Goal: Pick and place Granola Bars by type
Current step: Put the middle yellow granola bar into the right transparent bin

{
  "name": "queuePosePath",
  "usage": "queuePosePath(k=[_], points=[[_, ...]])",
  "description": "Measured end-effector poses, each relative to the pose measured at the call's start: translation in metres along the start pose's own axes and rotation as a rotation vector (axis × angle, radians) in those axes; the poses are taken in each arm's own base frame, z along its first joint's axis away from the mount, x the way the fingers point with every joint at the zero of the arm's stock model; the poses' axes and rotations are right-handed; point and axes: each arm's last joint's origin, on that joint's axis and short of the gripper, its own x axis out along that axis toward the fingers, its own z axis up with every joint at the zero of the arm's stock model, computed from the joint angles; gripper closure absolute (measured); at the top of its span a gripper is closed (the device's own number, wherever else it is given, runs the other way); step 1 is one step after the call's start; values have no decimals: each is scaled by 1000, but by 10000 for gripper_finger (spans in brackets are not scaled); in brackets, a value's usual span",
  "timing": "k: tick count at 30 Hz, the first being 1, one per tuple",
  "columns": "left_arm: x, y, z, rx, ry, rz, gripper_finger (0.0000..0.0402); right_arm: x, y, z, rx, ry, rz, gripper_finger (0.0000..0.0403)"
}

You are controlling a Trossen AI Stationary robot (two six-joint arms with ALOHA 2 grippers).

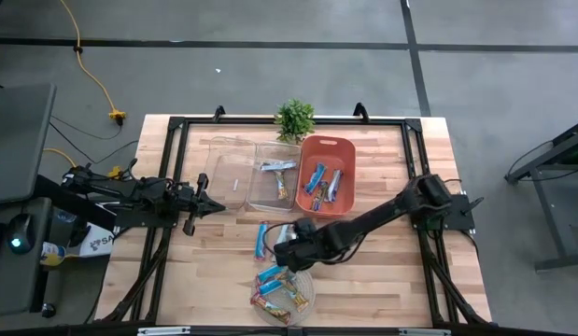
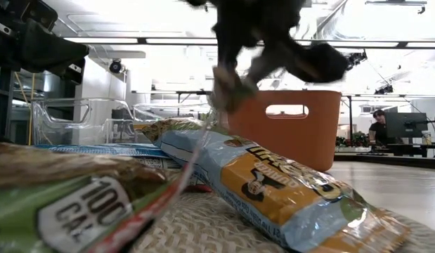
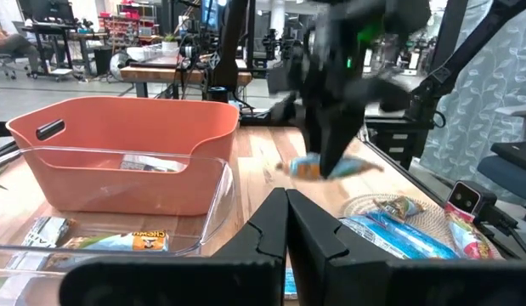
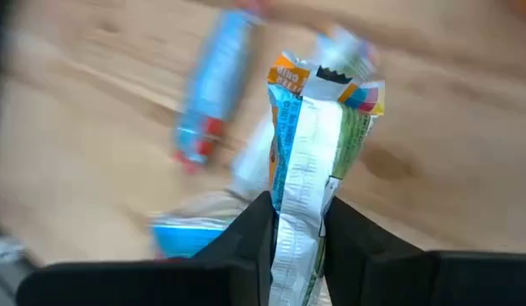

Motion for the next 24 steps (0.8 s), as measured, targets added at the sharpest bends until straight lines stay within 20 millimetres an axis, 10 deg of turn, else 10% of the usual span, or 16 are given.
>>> queuePosePath(k=[13,24], points=[[0,0,0,0,1,1,400,-96,44,25,-594,-245,505,338],[0,0,0,0,0,0,400,-134,62,60,-537,-550,692,338]])
